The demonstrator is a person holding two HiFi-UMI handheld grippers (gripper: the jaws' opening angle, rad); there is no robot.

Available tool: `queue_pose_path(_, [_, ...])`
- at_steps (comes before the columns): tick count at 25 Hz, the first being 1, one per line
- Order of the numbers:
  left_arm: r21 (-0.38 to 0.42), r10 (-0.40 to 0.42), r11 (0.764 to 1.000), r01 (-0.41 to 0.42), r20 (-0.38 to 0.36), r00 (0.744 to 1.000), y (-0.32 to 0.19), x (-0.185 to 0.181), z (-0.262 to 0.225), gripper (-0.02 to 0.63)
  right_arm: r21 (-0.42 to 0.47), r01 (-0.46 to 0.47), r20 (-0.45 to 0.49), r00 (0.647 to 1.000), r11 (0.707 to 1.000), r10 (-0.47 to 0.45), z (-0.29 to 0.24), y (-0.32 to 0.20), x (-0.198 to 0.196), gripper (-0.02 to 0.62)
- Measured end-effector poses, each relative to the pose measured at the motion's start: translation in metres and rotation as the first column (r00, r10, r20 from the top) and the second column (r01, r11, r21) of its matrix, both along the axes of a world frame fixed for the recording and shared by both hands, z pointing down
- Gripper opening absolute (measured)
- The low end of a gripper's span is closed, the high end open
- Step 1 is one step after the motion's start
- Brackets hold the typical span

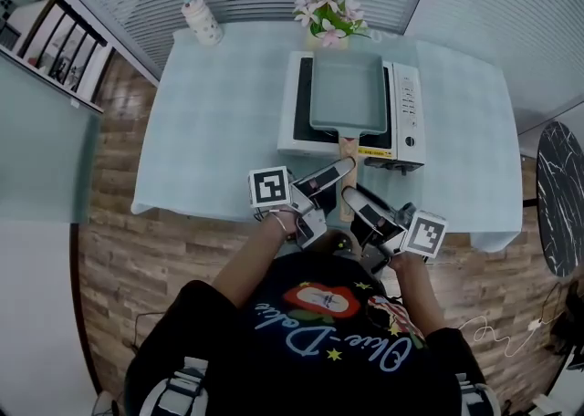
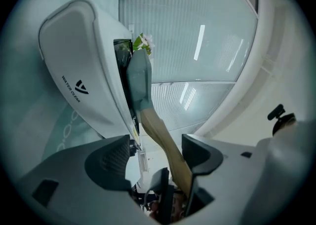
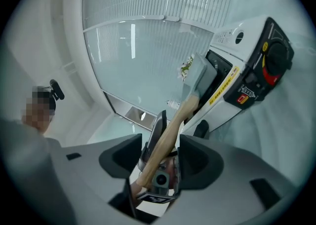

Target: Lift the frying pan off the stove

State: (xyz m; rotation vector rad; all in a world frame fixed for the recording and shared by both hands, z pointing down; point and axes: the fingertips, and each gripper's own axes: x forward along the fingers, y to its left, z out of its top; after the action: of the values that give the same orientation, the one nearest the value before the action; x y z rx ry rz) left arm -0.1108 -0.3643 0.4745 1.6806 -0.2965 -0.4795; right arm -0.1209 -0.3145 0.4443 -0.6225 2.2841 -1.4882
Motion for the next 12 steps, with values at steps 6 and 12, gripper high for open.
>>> queue_pose_path(6, [0.020,0.055,0.998,-0.055,-0.047,0.997,0.005,0.013,-0.008,0.306,-0.045,-0.004,0.024,1.000,0.999,0.005,0.005,-0.003,-0.001,0.152])
queue_pose_path(12, [-0.009,0.071,0.997,-0.072,-0.109,0.991,0.007,0.018,-0.017,0.167,-0.075,-0.012,0.035,0.999,0.997,0.015,0.009,-0.002,0.002,0.134])
